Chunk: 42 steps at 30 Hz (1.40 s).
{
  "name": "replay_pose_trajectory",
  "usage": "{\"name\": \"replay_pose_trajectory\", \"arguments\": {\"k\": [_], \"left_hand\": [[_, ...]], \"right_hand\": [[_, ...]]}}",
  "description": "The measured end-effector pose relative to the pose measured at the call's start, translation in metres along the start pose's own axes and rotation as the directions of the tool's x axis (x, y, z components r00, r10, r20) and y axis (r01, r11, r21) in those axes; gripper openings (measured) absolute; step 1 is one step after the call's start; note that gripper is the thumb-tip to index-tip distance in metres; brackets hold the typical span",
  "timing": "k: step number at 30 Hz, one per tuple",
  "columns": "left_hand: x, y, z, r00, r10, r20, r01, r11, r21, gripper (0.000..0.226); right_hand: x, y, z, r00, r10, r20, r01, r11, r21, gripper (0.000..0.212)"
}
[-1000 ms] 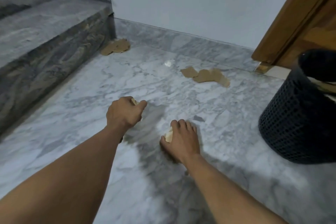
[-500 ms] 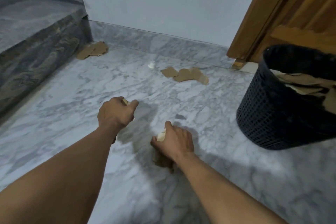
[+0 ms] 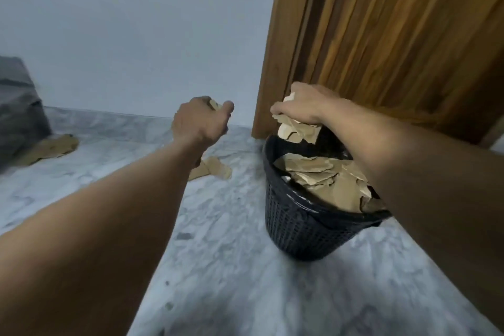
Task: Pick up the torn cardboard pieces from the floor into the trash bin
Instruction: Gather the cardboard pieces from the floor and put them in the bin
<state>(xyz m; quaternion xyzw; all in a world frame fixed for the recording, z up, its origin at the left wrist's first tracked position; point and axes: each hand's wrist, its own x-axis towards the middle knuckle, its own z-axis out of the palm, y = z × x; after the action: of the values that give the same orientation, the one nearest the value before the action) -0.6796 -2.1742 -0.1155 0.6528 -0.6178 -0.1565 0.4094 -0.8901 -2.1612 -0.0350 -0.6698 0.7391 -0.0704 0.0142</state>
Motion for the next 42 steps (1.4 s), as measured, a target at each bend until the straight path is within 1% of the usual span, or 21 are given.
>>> {"name": "replay_pose_trajectory", "arguments": {"k": [2, 3, 6, 7, 9, 10, 11, 13, 14, 15, 17, 19, 22, 25, 29, 32, 36, 39, 42], "left_hand": [[0.004, 0.045, 0.025, 0.999, 0.027, 0.032, -0.024, 0.997, -0.079, 0.042], [0.005, 0.066, 0.038, 0.998, 0.040, 0.057, -0.034, 0.994, -0.107, 0.045], [-0.001, 0.114, 0.082, 0.983, 0.103, 0.155, -0.089, 0.992, -0.094, 0.057], [-0.003, 0.125, 0.096, 0.969, 0.117, 0.218, -0.097, 0.990, -0.099, 0.063], [-0.007, 0.141, 0.121, 0.916, 0.089, 0.392, -0.037, 0.990, -0.137, 0.079], [-0.007, 0.145, 0.130, 0.886, 0.066, 0.460, -0.001, 0.990, -0.140, 0.086], [-0.007, 0.147, 0.137, 0.865, 0.057, 0.498, 0.005, 0.993, -0.122, 0.088], [-0.003, 0.146, 0.147, 0.862, 0.080, 0.501, -0.038, 0.995, -0.092, 0.080], [-0.002, 0.145, 0.150, 0.868, 0.104, 0.486, -0.069, 0.994, -0.089, 0.073], [0.000, 0.143, 0.150, 0.877, 0.129, 0.464, -0.103, 0.991, -0.082, 0.067], [0.006, 0.137, 0.144, 0.899, 0.178, 0.399, -0.179, 0.983, -0.035, 0.061], [0.013, 0.128, 0.137, 0.913, 0.223, 0.341, -0.250, 0.968, 0.036, 0.060], [0.026, 0.107, 0.119, 0.920, 0.228, 0.319, -0.291, 0.942, 0.166, 0.057], [0.039, 0.073, 0.095, 0.926, 0.172, 0.337, -0.284, 0.905, 0.318, 0.061], [0.051, 0.014, 0.060, 0.933, 0.111, 0.343, -0.266, 0.853, 0.449, 0.062], [0.060, -0.038, 0.035, 0.938, 0.051, 0.344, -0.225, 0.842, 0.490, 0.064], [0.078, -0.109, 0.006, 0.944, -0.001, 0.329, -0.173, 0.848, 0.501, 0.065], [0.096, -0.166, -0.010, 0.949, -0.032, 0.312, -0.135, 0.856, 0.500, 0.065], [0.113, -0.231, -0.016, 0.947, -0.058, 0.315, -0.107, 0.870, 0.482, 0.064]], "right_hand": [[0.005, 0.044, -0.007, 0.996, 0.092, 0.003, -0.092, 0.995, 0.043, 0.072], [0.006, 0.063, -0.006, 0.990, 0.140, 0.017, -0.141, 0.988, 0.065, 0.075], [0.006, 0.110, 0.004, 0.960, 0.263, 0.094, -0.277, 0.941, 0.195, 0.089], [0.006, 0.122, 0.008, 0.951, 0.284, 0.125, -0.307, 0.921, 0.239, 0.091], [0.005, 0.139, 0.010, 0.934, 0.309, 0.177, -0.350, 0.891, 0.291, 0.084], [0.006, 0.145, 0.009, 0.933, 0.305, 0.188, -0.351, 0.889, 0.296, 0.075], [0.006, 0.151, 0.007, 0.936, 0.299, 0.187, -0.343, 0.892, 0.293, 0.063], [0.008, 0.159, 0.004, 0.940, 0.309, 0.147, -0.338, 0.901, 0.272, 0.040], [0.009, 0.162, 0.004, 0.938, 0.322, 0.125, -0.344, 0.902, 0.262, 0.036], [0.011, 0.165, 0.004, 0.936, 0.335, 0.112, -0.353, 0.902, 0.248, 0.036], [0.018, 0.165, 0.008, 0.933, 0.351, 0.082, -0.360, 0.900, 0.247, 0.044], [0.029, 0.153, 0.011, 0.938, 0.343, 0.055, -0.343, 0.890, 0.301, 0.052], [0.050, 0.114, 0.017, 0.952, 0.305, 0.016, -0.286, 0.873, 0.395, 0.056], [0.064, 0.064, 0.034, 0.980, 0.201, 0.006, -0.179, 0.859, 0.480, 0.058], [0.076, 0.002, 0.049, 0.997, 0.082, -0.016, -0.066, 0.896, 0.438, 0.064], [0.081, -0.048, 0.058, 0.999, -0.010, -0.034, 0.024, 0.902, 0.431, 0.066], [0.085, -0.107, 0.106, 0.991, -0.133, -0.009, 0.129, 0.939, 0.318, 0.070], [0.092, -0.140, 0.159, 0.986, -0.150, 0.077, 0.121, 0.948, 0.295, 0.078], [0.110, -0.162, 0.211, 0.976, -0.086, 0.199, 0.028, 0.960, 0.279, 0.099]]}}
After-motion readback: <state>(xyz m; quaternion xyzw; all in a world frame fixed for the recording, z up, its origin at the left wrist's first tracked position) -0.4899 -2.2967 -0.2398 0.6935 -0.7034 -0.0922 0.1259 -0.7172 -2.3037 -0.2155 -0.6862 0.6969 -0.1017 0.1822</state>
